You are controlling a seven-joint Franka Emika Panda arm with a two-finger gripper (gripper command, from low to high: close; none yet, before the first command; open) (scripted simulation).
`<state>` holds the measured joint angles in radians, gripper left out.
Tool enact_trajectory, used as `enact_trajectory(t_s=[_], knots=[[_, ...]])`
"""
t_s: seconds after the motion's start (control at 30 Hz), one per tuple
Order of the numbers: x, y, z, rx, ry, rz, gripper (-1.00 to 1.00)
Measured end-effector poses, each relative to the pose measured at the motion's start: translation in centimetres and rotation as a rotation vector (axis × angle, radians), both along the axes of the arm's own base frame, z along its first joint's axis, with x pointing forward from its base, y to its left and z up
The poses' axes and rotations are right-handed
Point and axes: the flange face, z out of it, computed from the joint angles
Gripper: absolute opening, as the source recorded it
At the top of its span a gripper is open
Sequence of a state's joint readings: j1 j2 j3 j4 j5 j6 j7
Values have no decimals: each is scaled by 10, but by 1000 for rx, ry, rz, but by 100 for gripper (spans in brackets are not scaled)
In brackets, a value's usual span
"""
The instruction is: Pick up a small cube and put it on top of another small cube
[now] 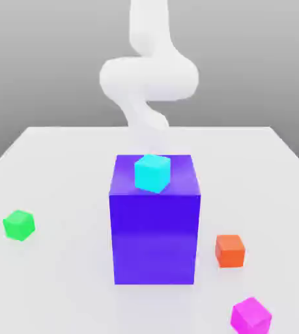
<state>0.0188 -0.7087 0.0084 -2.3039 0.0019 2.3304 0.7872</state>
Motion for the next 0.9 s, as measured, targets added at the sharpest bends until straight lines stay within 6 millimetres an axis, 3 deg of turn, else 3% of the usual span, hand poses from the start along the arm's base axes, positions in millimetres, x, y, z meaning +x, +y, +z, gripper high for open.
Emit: enact_trajectory(t_s=[0.23,0.47,0.7,0.9], knots=[[77,40,-104,-41,182,104,0],[121,85,-222,-85,359,211,0],[129,135,-350,-135,533,330,0],[110,162,-461,-175,682,417,0]])
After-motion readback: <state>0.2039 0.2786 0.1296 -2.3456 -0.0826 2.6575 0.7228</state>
